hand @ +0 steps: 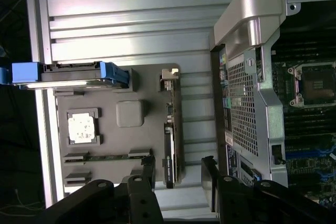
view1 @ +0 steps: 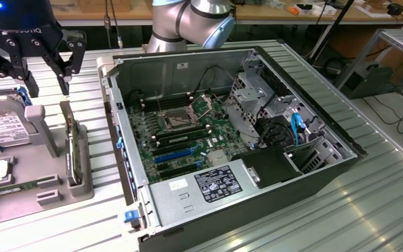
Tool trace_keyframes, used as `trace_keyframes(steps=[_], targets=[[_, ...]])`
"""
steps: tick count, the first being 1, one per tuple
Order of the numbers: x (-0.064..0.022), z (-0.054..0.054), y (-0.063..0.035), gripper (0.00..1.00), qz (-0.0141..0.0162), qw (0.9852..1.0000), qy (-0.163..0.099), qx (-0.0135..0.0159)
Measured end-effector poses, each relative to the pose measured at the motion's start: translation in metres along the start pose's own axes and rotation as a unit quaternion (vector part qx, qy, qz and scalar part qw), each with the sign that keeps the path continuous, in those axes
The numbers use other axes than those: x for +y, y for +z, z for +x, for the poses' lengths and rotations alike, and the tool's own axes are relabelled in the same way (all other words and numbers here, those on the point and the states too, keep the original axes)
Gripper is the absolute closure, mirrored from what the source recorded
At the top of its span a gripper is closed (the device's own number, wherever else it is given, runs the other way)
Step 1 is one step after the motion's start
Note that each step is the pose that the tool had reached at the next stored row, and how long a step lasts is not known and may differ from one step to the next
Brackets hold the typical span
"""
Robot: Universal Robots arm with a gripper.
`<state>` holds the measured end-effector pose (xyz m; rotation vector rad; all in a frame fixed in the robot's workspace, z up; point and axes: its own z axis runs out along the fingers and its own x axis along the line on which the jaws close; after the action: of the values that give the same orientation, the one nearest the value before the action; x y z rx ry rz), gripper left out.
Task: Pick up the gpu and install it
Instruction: 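Pick up the gpu and move the gpu toward the slot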
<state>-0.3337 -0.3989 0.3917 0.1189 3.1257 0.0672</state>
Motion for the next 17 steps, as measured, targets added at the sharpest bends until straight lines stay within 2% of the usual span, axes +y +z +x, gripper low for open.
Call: trace_keyframes(steps=[10,17], targets=[[0.0,0.0,0.0011,0.52,0.0,1.0,0.0,0.0],[-0.0003,0.0001,0.0064,0.52,0.0,1.0,0.0,0.0]])
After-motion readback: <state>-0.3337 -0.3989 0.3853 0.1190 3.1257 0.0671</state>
